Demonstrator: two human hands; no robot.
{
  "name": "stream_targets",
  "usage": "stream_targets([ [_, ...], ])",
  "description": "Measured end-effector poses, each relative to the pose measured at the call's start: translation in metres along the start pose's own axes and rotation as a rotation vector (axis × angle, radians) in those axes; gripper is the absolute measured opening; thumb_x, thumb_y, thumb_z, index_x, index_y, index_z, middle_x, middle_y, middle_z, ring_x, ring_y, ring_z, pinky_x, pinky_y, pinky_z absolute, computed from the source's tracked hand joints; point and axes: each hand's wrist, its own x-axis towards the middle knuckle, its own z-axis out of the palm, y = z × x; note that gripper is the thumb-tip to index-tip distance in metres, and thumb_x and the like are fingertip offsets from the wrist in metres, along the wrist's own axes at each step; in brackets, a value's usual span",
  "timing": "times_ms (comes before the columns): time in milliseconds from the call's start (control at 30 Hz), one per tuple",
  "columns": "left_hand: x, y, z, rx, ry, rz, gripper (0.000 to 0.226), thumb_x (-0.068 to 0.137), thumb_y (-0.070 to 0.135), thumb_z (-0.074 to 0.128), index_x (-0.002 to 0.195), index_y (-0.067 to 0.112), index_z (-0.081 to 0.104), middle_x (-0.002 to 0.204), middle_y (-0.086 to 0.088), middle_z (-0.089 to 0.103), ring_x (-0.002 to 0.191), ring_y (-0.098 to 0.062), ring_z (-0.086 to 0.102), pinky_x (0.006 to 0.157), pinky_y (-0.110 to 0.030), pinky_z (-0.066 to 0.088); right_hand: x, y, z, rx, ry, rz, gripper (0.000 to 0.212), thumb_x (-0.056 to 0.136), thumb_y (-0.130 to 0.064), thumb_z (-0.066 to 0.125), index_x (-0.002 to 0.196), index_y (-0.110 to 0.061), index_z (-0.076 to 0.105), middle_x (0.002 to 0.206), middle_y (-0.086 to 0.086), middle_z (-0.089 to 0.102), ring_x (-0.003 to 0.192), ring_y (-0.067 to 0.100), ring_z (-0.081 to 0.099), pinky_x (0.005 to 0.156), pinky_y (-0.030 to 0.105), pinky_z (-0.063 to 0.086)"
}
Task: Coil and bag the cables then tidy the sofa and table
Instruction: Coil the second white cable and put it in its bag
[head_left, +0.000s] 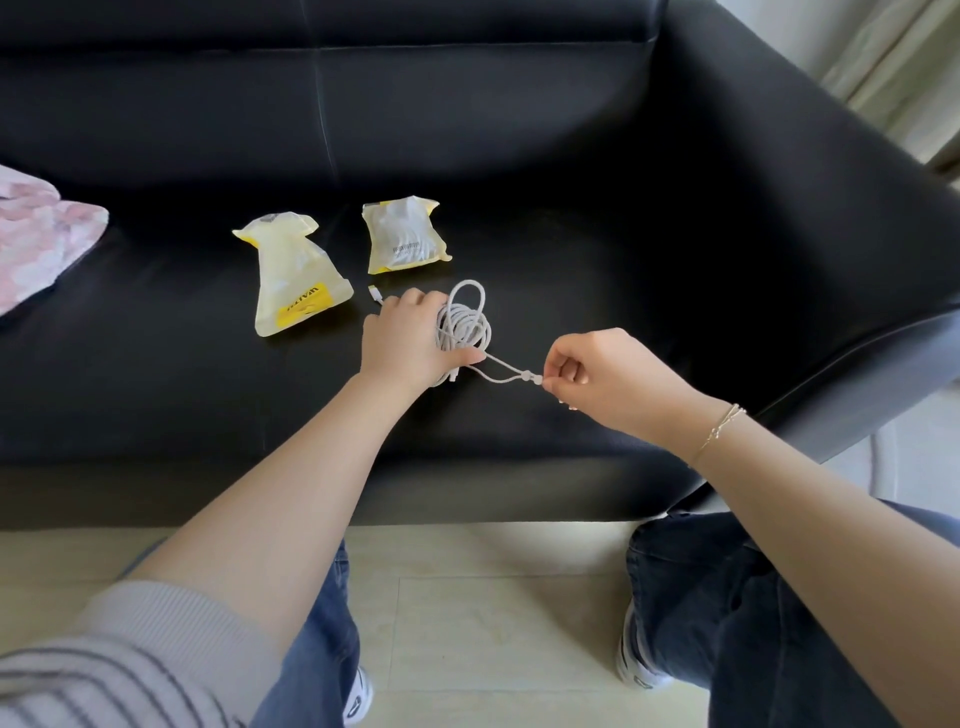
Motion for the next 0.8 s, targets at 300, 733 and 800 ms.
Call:
stream_targets([
  [300, -0.008, 0.007, 0.001, -0.007, 0.18, 0.243, 0.068, 0.065, 0.055, 0.082, 0.115, 0.019, 0.052, 0.118, 0.001, 0.051, 0.107, -0.022, 0.049, 0.088, -0.036, 0.039, 0.002, 0.004, -0.004, -0.063, 0.079, 0.075, 0.011, 0.092, -0.021, 0.059, 0.087, -0.015, 0.066, 0.077, -0.003, 0.066, 0.075, 0.018, 0.062, 0.068, 0.028, 0.049],
  [733, -0.02, 0.005, -0.006, -0.147, 0.118, 0.363, 0.027, 0.074, 0.035, 0.082, 0.093, 0.018, 0.071, 0.105, 0.001, 0.058, 0.102, -0.021, 0.05, 0.089, -0.037, 0.035, 0.002, 0.005, -0.007, -0.056, 0.1, 0.093, 0.01, 0.092, -0.02, 0.06, 0.088, -0.013, 0.067, 0.076, -0.003, 0.064, 0.076, 0.019, 0.063, 0.069, 0.028, 0.05],
  [800, -0.02, 0.005, -0.007, -0.134, 0.087, 0.381, 0.02, 0.079, 0.029, 0.079, 0.095, 0.02, 0.073, 0.102, 0.004, 0.059, 0.101, -0.02, 0.051, 0.086, -0.032, 0.031, 0.003, 0.004, -0.006, -0.061, 0.102, 0.083, 0.011, 0.092, -0.02, 0.06, 0.09, -0.013, 0.068, 0.077, -0.004, 0.063, 0.077, 0.019, 0.062, 0.07, 0.028, 0.05],
])
